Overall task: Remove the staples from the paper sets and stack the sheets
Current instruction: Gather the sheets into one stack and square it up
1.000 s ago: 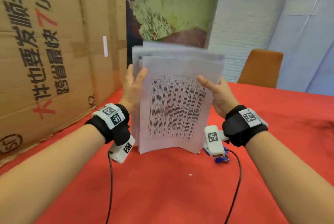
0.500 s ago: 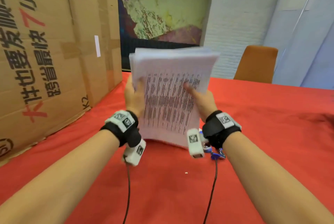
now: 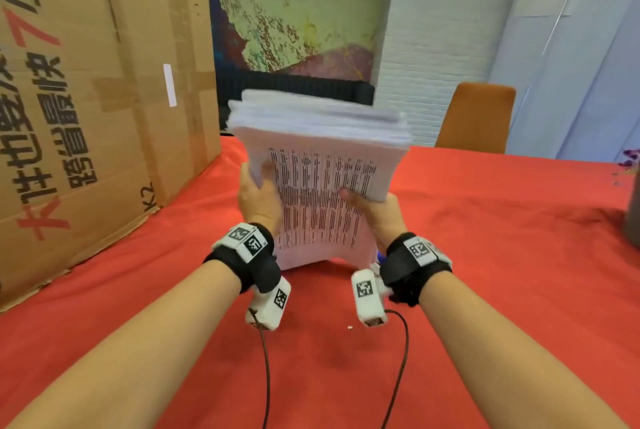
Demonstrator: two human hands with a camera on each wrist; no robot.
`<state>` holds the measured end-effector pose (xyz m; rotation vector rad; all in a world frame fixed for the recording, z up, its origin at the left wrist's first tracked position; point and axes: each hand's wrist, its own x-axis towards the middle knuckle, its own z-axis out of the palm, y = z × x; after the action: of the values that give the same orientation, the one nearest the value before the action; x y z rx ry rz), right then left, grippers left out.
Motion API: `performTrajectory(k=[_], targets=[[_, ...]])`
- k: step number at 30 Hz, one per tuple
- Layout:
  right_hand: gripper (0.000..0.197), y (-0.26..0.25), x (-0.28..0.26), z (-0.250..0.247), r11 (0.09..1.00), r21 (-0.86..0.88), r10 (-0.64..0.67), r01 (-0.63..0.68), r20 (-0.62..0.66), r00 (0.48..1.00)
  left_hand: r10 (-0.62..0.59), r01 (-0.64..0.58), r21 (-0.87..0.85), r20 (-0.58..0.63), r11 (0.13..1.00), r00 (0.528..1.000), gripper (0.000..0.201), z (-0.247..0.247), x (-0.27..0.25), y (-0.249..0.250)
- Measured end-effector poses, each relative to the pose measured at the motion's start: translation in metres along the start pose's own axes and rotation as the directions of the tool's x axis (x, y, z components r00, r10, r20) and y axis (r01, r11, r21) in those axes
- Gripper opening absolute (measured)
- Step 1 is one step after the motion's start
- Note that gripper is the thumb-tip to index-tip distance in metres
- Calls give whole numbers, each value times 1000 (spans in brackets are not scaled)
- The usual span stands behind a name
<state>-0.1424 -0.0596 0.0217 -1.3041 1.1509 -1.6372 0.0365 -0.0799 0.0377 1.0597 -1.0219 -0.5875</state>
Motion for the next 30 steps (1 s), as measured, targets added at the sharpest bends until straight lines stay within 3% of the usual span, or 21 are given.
performTrajectory(k=[3, 5, 9, 13, 16, 18, 21, 23, 25, 27, 28, 30], targets=[[26, -15, 6, 2, 998, 17, -64, 64, 3, 998, 74, -67, 73, -97, 995, 993, 41, 3, 1, 11], [28, -4, 2, -3, 1000, 18, -9, 9, 16, 1000, 54, -50, 81, -47, 995, 997, 41, 0, -4, 2], [29, 34, -20, -10, 985, -63, 167, -163, 67, 984, -104, 88, 185, 77, 979, 992, 36, -3, -19, -35], [35, 0, -15, -11, 998, -51, 25, -23, 25, 999, -4, -9, 213, 62, 977, 998, 39, -7, -5, -19], [44, -20, -11, -21, 991, -120, -57, 58, 12, 998, -85, 23, 225, 272, 974, 959, 23, -20, 10, -9], [40, -15, -18, -26, 959, -280, 74, -42, 105, 992, -225, 120, 257, 434, 959, 872, 26, -36, 12, -16], [27, -3, -34, -37, 739, -642, 424, -207, 203, 883, -486, 283, 431, 492, 857, 723, 23, -61, -6, -43], [27, 0, -32, -42, 586, -781, 553, -217, 189, 812, -605, 379, 502, 435, 777, 667, 21, -77, -20, -61], [26, 4, -12, -47, 392, -907, 492, -154, 65, 868, -681, 446, 541, 384, 713, 624, 26, -87, -30, -73], [42, 14, 6, -48, 147, -985, 381, -95, -32, 924, -702, 453, 568, 363, 688, 612, 28, -90, -36, -78], [53, 18, 9, -45, 86, -992, 374, -95, -57, 926, -701, 444, 577, 358, 686, 617, 28, -90, -38, -77], [54, 30, 11, -37, 80, -994, 434, -77, -35, 900, -704, 453, 571, 355, 685, 616, 28, -88, -40, -75]])
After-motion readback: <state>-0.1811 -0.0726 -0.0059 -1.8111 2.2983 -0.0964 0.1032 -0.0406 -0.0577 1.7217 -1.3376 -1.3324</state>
